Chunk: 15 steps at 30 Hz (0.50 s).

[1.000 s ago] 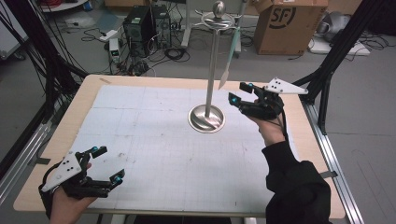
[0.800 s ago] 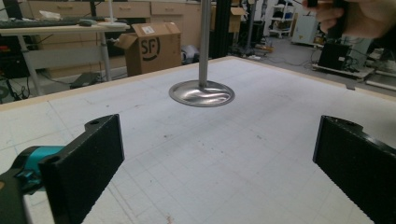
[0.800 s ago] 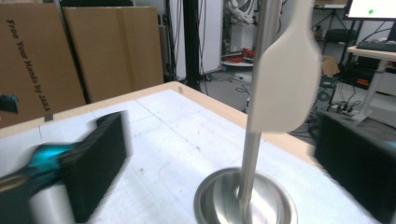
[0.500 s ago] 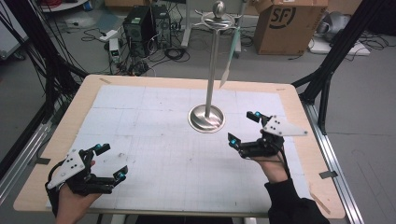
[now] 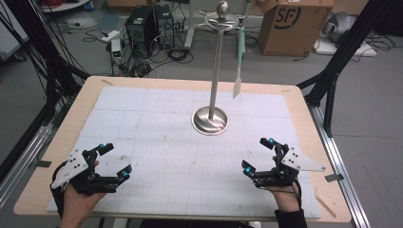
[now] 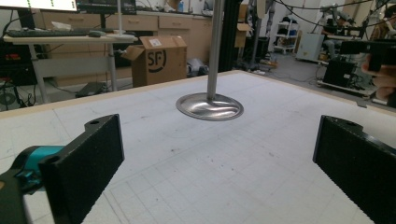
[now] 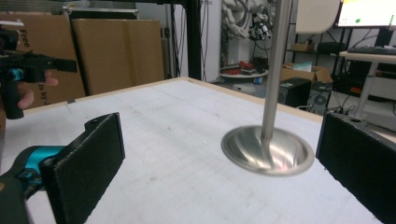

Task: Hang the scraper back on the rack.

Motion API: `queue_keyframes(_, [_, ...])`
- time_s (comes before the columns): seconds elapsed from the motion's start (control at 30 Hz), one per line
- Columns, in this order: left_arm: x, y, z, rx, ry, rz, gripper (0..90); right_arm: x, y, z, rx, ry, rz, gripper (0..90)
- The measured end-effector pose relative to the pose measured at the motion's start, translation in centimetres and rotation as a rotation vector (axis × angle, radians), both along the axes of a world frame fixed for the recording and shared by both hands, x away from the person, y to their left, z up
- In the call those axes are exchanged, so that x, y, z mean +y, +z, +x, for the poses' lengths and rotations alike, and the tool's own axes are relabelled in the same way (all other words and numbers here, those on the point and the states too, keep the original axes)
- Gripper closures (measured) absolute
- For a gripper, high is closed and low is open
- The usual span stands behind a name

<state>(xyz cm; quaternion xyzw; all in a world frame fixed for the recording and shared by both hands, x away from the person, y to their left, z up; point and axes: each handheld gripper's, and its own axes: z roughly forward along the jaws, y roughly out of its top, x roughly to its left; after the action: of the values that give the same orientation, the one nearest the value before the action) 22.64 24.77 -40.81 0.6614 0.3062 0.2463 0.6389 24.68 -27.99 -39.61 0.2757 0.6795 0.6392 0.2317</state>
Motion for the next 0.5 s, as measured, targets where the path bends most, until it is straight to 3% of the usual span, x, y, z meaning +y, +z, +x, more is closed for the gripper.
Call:
queue_keyframes(0.17, [0.1,-0.1,0.1,-0.001,0.001,-0.003,2.5,-1.0,-1.5,-0.4,0.023,-0.007,-0.011,0.0])
queue_keyframes(0.5, [0.5,-0.1,0.2,-0.006,0.011,-0.008,2.5,-2.9,-2.2,-1.1,0.028,-0.027,-0.005,0.0])
